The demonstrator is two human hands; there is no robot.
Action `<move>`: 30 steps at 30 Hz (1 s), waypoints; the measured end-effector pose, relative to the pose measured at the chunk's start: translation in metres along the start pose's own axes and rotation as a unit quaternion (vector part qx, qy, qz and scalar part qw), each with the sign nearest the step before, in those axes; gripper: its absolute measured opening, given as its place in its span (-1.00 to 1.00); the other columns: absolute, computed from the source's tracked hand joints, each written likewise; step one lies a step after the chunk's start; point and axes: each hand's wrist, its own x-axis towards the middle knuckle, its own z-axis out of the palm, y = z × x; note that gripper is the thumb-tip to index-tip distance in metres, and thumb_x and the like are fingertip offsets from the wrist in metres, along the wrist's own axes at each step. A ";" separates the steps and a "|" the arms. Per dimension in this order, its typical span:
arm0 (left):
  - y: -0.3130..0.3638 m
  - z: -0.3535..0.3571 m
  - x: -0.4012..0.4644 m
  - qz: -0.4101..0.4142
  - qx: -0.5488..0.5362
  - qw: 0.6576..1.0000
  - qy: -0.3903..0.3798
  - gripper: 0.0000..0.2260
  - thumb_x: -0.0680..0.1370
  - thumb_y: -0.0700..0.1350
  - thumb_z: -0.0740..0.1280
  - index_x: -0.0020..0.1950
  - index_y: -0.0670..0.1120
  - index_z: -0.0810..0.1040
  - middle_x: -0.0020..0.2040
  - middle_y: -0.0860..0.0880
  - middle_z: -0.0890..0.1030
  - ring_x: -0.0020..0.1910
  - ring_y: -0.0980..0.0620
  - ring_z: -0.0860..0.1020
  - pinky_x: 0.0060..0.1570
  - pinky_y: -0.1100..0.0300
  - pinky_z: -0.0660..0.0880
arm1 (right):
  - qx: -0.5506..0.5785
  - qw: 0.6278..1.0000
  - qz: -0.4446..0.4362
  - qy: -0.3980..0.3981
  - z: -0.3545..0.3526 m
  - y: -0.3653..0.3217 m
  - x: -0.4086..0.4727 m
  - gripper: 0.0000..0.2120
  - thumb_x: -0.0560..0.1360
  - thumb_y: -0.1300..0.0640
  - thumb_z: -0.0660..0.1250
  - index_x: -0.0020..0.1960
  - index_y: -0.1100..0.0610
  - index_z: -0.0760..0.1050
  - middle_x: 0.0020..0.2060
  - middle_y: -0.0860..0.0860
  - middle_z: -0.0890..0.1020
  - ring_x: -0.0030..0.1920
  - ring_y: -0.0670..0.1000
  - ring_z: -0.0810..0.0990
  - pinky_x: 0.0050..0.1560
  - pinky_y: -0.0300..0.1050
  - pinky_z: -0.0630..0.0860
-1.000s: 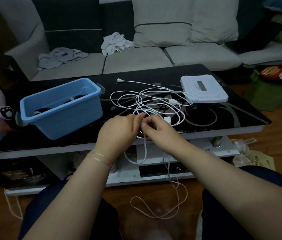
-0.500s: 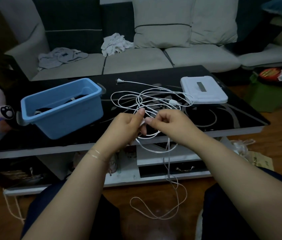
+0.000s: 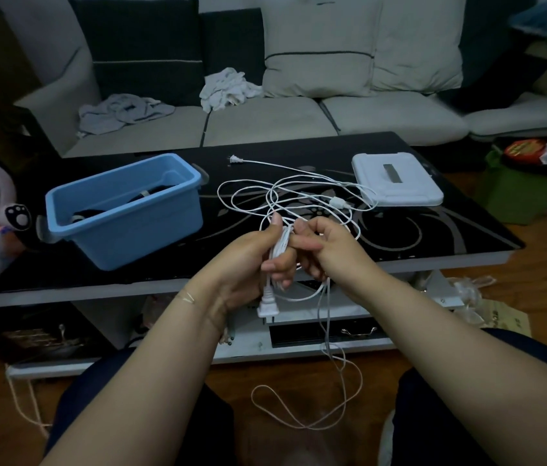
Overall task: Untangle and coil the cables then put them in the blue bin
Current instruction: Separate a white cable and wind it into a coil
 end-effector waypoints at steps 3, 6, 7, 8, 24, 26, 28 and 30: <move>-0.001 0.003 -0.001 0.020 -0.017 1.000 0.008 -0.59 0.59 0.10 0.06 -0.11 -0.18 0.52 -0.59 0.09 0.24 -0.52 0.11 0.32 -0.36 0.23 0.46 | 0.022 1.000 0.015 0.011 0.001 -0.001 0.001 -0.69 0.55 -0.13 0.25 -0.18 0.10 0.39 -0.55 -0.02 0.40 -0.60 -0.10 0.26 -0.59 -0.32 0.16; 0.000 0.004 0.000 0.056 -0.053 0.996 0.040 -0.66 0.60 0.04 0.10 -0.13 -0.19 0.51 -0.60 0.07 0.23 -0.43 0.03 0.55 -0.12 0.02 0.62 | 0.022 1.000 0.015 -0.004 0.002 0.000 0.001 -0.78 0.62 -0.03 0.17 -0.06 0.11 0.43 -0.55 -0.04 0.39 -0.55 -0.09 0.25 -0.55 -0.30 0.15; 0.001 0.004 0.000 0.066 -0.065 0.994 0.050 -0.63 0.62 0.02 0.09 -0.09 -0.21 0.54 -0.61 0.07 0.23 -0.44 0.03 0.57 -0.07 -0.04 0.62 | 0.025 1.000 0.016 -0.010 0.004 0.000 0.000 -0.80 0.64 0.02 0.14 -0.01 0.12 0.44 -0.56 -0.07 0.36 -0.54 -0.10 0.23 -0.54 -0.30 0.13; 0.002 0.003 0.000 0.074 -0.075 0.993 0.059 -0.60 0.65 0.01 0.06 -0.02 -0.23 0.57 -0.61 0.08 0.23 -0.51 0.08 0.52 -0.10 0.00 0.63 | 0.027 0.999 0.015 -0.017 0.005 0.000 0.000 -0.81 0.65 0.07 0.11 0.02 0.14 0.43 -0.56 -0.07 0.34 -0.56 -0.10 0.22 -0.55 -0.30 0.13; 0.008 -0.009 0.000 0.171 -0.003 0.970 0.175 -0.70 0.69 -0.03 0.06 0.28 -0.12 0.47 0.23 -0.01 0.62 -0.05 0.06 0.68 -0.35 0.29 0.57 | -0.198 0.953 0.030 -0.226 0.021 0.005 -0.021 -0.53 0.63 0.19 0.13 0.41 -0.21 0.09 -0.38 0.07 0.57 -0.46 0.06 0.57 -0.33 -0.08 0.57; 0.008 -0.010 -0.001 0.180 0.047 0.959 0.213 -0.70 0.69 -0.03 0.07 0.30 -0.11 0.46 0.20 0.04 0.64 0.01 0.00 0.68 -0.32 0.27 0.58 | -0.287 0.933 0.001 -0.218 0.019 0.004 -0.024 -0.60 0.63 0.10 0.13 0.40 -0.19 0.13 -0.37 0.01 0.58 -0.43 0.04 0.57 -0.35 -0.08 0.56; 0.008 -0.011 0.000 0.182 0.092 0.947 0.250 -0.69 0.69 -0.05 0.07 0.35 -0.14 0.42 0.16 0.10 0.63 -0.11 -0.02 0.70 -0.33 0.26 0.57 | -0.356 0.914 -0.044 -0.192 0.018 0.003 -0.024 -0.77 0.63 0.04 0.14 0.28 -0.06 0.33 -0.37 -0.06 0.56 -0.35 -0.01 0.57 -0.29 -0.07 0.50; 0.008 -0.011 -0.001 0.178 0.155 0.933 0.271 -0.67 0.70 -0.04 0.05 0.39 -0.14 0.37 0.18 0.10 0.61 -0.21 -0.03 0.70 -0.33 0.24 0.58 | -0.393 0.899 -0.083 -0.176 0.019 0.004 -0.025 -0.80 0.63 0.01 0.14 0.21 -0.02 0.43 -0.38 -0.14 0.48 -0.29 -0.07 0.51 -0.27 -0.11 0.40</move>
